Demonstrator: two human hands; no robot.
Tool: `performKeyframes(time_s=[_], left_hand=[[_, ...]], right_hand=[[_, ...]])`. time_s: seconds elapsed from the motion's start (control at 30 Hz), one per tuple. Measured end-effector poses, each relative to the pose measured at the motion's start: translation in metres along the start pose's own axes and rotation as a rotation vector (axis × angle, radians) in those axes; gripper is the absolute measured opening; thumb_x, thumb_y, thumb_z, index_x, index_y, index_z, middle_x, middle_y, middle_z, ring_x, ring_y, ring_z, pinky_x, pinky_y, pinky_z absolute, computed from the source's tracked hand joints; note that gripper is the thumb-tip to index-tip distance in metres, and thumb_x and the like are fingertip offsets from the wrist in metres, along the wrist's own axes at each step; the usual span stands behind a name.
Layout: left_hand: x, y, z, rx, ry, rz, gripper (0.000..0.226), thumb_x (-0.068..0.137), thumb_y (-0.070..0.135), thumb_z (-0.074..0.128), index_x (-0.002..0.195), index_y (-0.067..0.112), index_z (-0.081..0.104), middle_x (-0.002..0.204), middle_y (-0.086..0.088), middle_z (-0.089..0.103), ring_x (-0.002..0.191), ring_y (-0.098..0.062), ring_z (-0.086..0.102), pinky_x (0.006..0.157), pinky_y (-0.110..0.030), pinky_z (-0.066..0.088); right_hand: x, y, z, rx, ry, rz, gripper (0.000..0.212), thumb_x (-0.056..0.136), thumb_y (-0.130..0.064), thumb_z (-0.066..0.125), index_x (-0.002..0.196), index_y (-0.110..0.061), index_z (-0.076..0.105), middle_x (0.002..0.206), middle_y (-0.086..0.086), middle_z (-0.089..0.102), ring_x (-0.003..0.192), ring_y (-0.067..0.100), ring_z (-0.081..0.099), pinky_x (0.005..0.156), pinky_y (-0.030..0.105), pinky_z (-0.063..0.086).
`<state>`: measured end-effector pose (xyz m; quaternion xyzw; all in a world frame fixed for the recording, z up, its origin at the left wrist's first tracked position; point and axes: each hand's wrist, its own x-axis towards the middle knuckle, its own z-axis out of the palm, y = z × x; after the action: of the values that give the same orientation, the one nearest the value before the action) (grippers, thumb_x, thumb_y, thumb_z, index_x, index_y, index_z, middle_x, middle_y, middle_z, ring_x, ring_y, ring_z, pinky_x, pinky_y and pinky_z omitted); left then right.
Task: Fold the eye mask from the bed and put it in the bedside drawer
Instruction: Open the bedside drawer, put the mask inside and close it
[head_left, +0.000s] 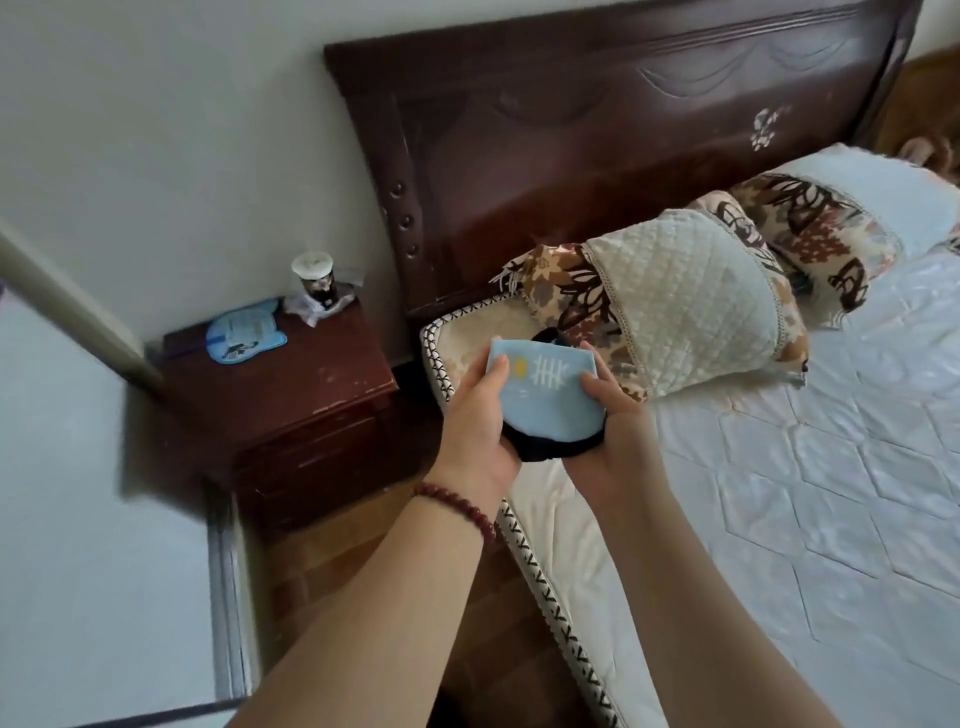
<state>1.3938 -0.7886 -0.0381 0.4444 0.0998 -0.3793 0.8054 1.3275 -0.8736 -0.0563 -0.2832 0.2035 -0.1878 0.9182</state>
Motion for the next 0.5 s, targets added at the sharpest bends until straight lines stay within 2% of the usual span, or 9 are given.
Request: performKeyframes(time_s=[0.13, 0.23, 0.33, 0.4, 0.5], left_hand=[[0.02, 0.04, -0.024, -0.019, 0.028, 0.019, 0.031, 0.095, 0.026, 0.05, 0.125, 0.023, 0.059, 0.119, -0.014, 0.066, 0.102, -0.031, 0.066, 0.073, -0.043, 0.059], [0.034, 0.07, -0.044, -0.043, 0.047, 0.042, 0.03, 0.095, 0.026, 0.05, 0.124, 0.023, 0.06, 0.118, -0.014, 0.066, 0.098, -0.029, 0.067, 0.066, -0.04, 0.06], [0.045, 0.098, -0.066, -0.063, 0.07, 0.061, 0.029, 0.096, 0.027, 0.05, 0.123, 0.023, 0.06, 0.111, -0.011, 0.069, 0.09, -0.026, 0.068, 0.061, -0.038, 0.06], [0.05, 0.114, -0.081, -0.066, 0.065, 0.072, 0.031, 0.096, 0.029, 0.049, 0.123, 0.02, 0.06, 0.113, -0.012, 0.068, 0.094, -0.027, 0.068, 0.067, -0.039, 0.06], [0.058, 0.135, -0.1, -0.037, 0.049, 0.103, 0.03, 0.095, 0.024, 0.051, 0.122, 0.018, 0.061, 0.118, -0.015, 0.067, 0.098, -0.028, 0.067, 0.075, -0.04, 0.059]], right_hand=[[0.031, 0.029, 0.033, -0.002, 0.012, 0.022, 0.03, 0.088, -0.01, 0.045, 0.111, -0.018, 0.062, 0.097, 0.01, 0.068, 0.08, 0.025, 0.07, 0.065, 0.037, 0.057], [0.055, 0.051, 0.058, 0.023, 0.036, 0.037, 0.03, 0.088, -0.01, 0.046, 0.098, -0.024, 0.071, 0.091, 0.008, 0.074, 0.077, 0.025, 0.072, 0.061, 0.036, 0.057], [0.074, 0.074, 0.085, 0.01, 0.055, 0.061, 0.029, 0.088, -0.012, 0.047, 0.097, -0.025, 0.071, 0.095, 0.01, 0.072, 0.085, 0.028, 0.069, 0.071, 0.041, 0.057], [0.085, 0.088, 0.102, 0.002, 0.047, 0.074, 0.029, 0.089, -0.012, 0.046, 0.095, -0.025, 0.071, 0.097, 0.01, 0.071, 0.088, 0.028, 0.067, 0.075, 0.042, 0.056], [0.1, 0.107, 0.121, -0.015, 0.01, 0.091, 0.035, 0.089, -0.012, 0.044, 0.085, -0.026, 0.075, 0.087, 0.007, 0.073, 0.077, 0.023, 0.07, 0.068, 0.037, 0.059]])
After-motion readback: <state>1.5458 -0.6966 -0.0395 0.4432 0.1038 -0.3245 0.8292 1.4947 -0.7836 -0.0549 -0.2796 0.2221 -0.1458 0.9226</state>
